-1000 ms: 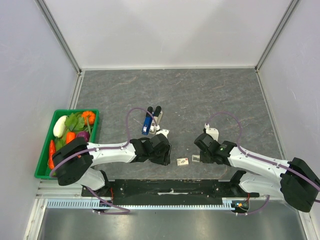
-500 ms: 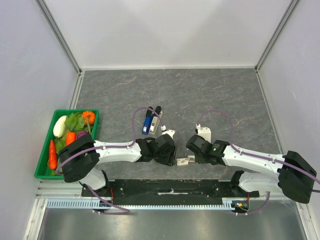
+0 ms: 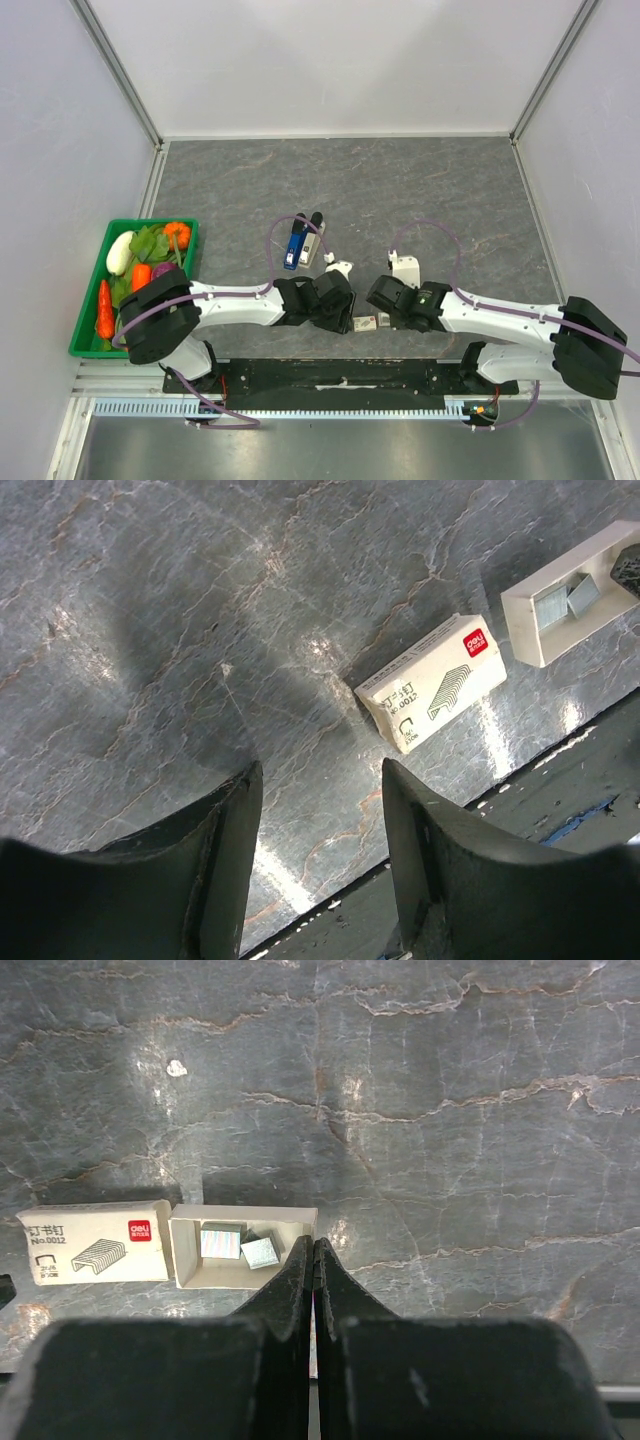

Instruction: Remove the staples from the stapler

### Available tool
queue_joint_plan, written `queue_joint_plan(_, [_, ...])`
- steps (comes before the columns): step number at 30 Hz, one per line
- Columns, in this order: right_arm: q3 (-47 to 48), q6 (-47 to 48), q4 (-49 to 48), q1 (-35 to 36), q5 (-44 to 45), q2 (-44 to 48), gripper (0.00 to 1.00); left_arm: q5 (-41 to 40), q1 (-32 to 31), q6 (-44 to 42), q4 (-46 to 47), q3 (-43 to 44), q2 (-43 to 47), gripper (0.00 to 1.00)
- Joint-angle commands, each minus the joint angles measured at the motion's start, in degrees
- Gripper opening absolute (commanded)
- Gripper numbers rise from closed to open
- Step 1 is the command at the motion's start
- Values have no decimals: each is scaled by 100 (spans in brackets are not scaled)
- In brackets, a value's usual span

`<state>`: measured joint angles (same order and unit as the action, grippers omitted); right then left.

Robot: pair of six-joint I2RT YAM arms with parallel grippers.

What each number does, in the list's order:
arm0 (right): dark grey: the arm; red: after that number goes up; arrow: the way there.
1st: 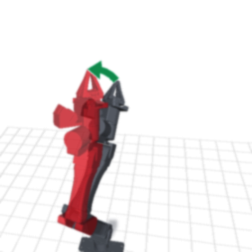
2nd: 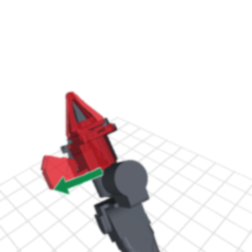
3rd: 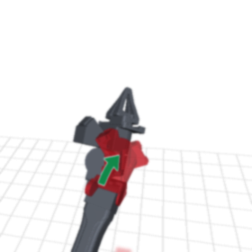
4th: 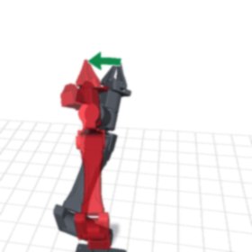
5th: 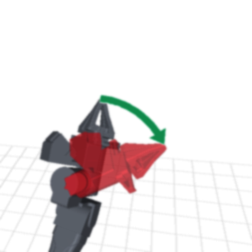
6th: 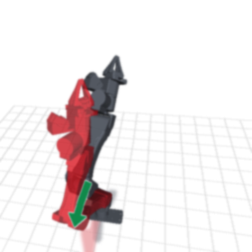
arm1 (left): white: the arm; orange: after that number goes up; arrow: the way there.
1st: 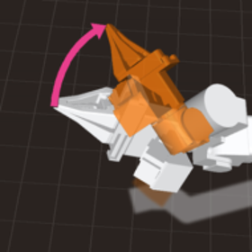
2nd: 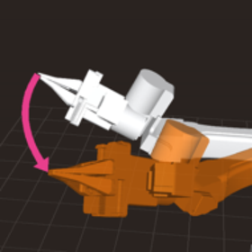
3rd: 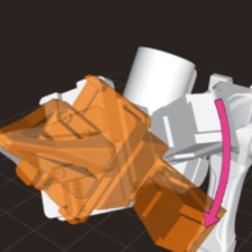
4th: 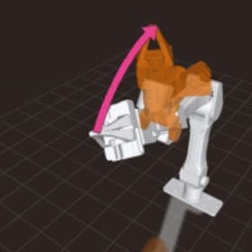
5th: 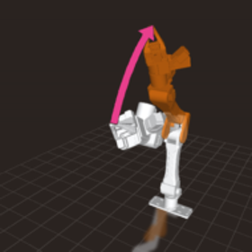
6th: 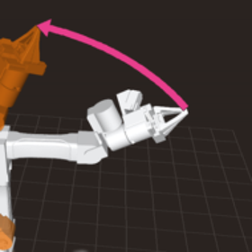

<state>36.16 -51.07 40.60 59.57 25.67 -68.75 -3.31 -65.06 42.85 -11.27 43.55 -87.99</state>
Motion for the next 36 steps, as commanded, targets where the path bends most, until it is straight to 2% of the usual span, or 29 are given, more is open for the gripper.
queue_joint_plan(1, [207, -210, 97, 116, 272, -129, 0, -187, -60, 136, 98, 110, -140, 57])
queue_joint_plan(12, [268, -228, -26, 186, 263, -297, 0, -433, -77, 110, -42, 110, -272, 57])
queue_joint_plan(18, [277, -228, -87, 213, 245, -385, 0, -513, -77, 83, -95, 136, -377, 45])
queue_joint_plan(29, [251, -254, -96, 257, 272, -446, 0, -574, -130, 74, -139, 259, -684, 36])
queue_joint_plan(36, [277, -272, -61, 309, 342, -560, 0, -592, -191, 83, -192, 303, -773, 36])
